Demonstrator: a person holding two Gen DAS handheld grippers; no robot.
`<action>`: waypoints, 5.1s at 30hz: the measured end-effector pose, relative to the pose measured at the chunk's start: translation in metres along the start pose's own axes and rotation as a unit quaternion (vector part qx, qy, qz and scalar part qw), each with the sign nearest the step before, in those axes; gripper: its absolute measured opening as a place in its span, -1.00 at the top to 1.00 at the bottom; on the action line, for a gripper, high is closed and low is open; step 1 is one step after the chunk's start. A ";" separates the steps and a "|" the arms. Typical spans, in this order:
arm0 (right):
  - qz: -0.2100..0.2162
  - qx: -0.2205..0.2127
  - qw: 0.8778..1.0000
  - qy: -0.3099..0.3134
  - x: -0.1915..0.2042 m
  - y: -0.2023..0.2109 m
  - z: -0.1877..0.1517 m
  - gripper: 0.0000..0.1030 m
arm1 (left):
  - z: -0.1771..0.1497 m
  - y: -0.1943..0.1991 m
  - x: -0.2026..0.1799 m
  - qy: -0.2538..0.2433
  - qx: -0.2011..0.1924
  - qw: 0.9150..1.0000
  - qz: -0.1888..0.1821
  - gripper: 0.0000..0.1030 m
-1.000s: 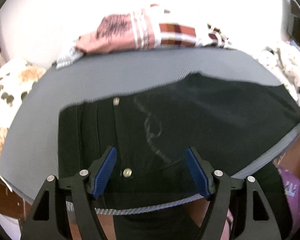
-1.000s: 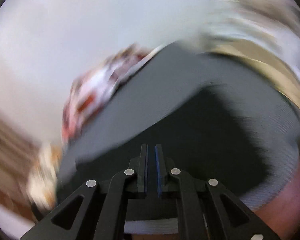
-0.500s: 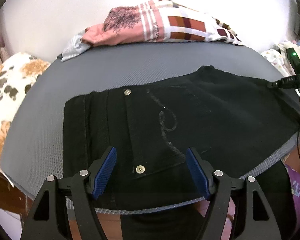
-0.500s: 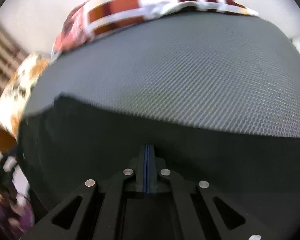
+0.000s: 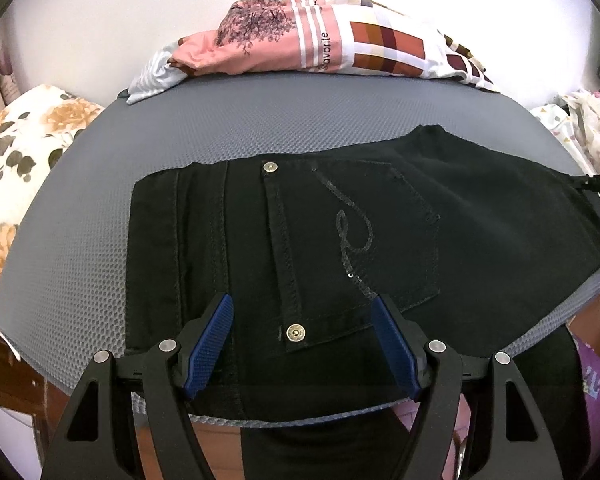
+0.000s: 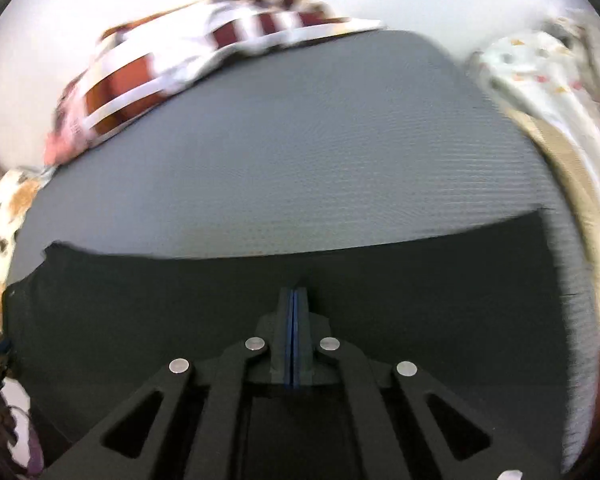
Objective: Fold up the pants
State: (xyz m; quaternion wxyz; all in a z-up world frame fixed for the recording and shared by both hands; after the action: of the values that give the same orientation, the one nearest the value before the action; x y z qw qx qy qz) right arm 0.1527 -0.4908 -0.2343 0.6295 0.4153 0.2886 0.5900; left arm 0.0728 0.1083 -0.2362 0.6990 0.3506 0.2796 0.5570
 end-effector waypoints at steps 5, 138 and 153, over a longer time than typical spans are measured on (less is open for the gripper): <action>-0.119 -0.015 0.992 -0.034 -0.069 0.008 0.008 1.00 | 0.002 0.001 0.001 0.004 -0.002 1.000 0.002 -0.40; 0.136 -0.206 0.883 -0.399 -0.169 0.121 -0.153 0.34 | 0.018 -0.015 0.004 0.028 -0.039 0.999 -0.001 -0.85; 0.179 -0.180 0.880 -0.401 -0.132 0.080 -0.135 0.67 | 0.017 -0.019 0.004 0.030 -0.028 0.999 -0.002 -0.85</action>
State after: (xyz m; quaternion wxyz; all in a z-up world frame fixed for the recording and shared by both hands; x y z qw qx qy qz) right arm -0.0213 -0.5994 -0.2482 0.6390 0.5403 -0.1790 0.5173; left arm 0.0984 0.1068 -0.2411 0.7013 0.3129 0.2854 0.5734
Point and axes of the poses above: each gripper's, at about its wrist camera, not at the fingertips, and y roughly against the way its jaws point, x to its left, z to its top, the point moved 9 cm from there along -y, roughly the way its jaws point, and after that the axes turned 3 degrees about y, right-handed, at the moved point
